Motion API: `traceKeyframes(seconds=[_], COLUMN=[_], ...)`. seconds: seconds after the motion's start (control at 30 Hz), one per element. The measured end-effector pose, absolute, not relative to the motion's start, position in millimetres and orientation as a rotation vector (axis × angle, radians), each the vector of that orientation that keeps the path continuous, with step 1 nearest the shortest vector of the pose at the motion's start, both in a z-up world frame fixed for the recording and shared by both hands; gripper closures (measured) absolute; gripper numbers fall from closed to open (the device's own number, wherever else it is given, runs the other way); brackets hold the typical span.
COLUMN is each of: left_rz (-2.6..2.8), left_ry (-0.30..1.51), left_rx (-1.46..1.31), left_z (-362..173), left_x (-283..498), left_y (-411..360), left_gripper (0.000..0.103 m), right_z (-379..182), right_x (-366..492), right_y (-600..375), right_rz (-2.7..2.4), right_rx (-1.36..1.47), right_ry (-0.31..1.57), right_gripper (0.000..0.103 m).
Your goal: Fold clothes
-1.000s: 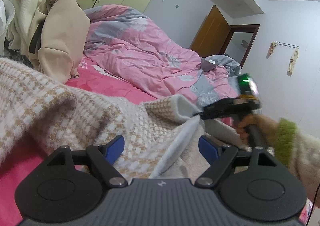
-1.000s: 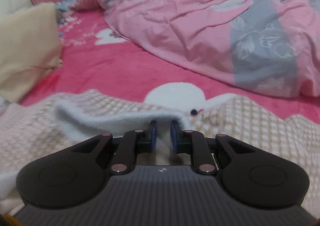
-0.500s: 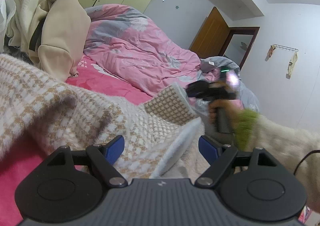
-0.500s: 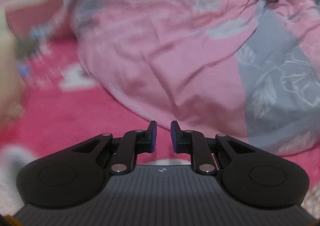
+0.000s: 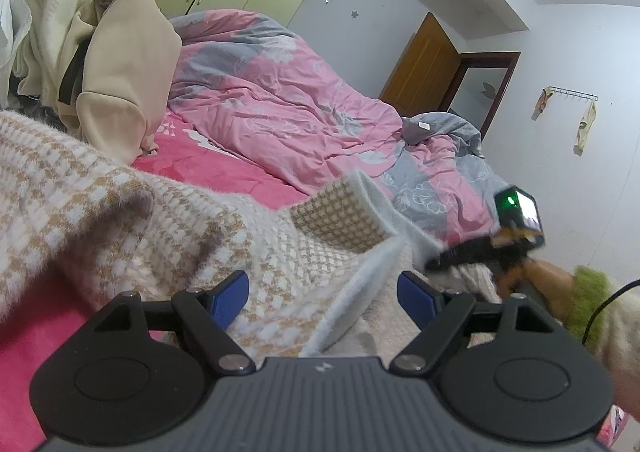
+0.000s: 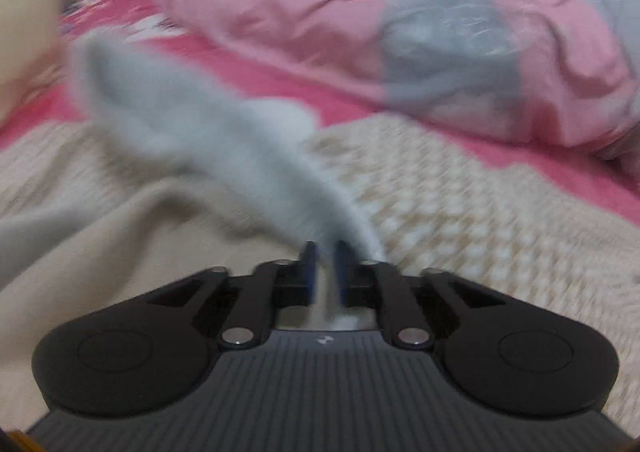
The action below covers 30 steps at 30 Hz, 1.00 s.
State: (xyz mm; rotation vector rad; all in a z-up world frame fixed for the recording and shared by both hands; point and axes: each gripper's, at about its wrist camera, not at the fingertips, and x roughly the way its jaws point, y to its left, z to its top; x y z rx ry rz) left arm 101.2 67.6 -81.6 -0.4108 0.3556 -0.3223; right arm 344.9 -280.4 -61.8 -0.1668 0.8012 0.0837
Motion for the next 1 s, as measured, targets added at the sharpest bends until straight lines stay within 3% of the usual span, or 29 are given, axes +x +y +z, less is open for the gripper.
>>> traceKeyframes(seconds=[0.17, 0.33, 0.53, 0.6, 0.67, 0.83, 0.87, 1.0], left_rz=[-0.328, -0.335, -0.334, -0.330, -0.328, -0.334, -0.337, -0.328], left_ry=[0.357, 0.362, 0.364, 0.364, 0.362, 0.327, 0.315, 0.306], left_rx=[-0.418, -0.434, -0.441, -0.438, -0.435, -0.385, -0.365, -0.333], left_z=[-83.0, -84.7, -84.2, -83.6, -82.7, -77.8, -76.5, -73.9], left_x=[102.8, 104.0, 103.1, 102.5, 101.8, 95.8, 93.6, 90.5], left_y=[68.5, 70.9, 71.0, 70.3, 69.8, 64.2, 61.8, 57.4], left_gripper=[0.020, 0.021, 0.020, 0.020, 0.020, 0.020, 0.020, 0.020], right_z=[-52.7, -91.8, -78.8, -59.1, -38.1, -8.9, -9.9, -31.0], right_x=[409.5, 469.2, 446.6, 415.4, 380.5, 332.2, 334.0, 357.7], right_y=[-280.7, -267.3, -244.5, -245.4, -249.6, -253.7, -247.6, -206.0], right_rz=[0.043, 0.096, 0.064, 0.122, 0.216, 0.558, 0.596, 0.546], right_rx=[-0.147, -0.175, -0.284, -0.261, -0.182, 0.076, 0.087, -0.025], right_ry=[0.672, 0.661, 0.672, 0.643, 0.598, 0.514, 0.531, 0.691], right_gripper=[0.103, 0.103, 0.101, 0.093, 0.068, 0.017, 0.013, 0.014])
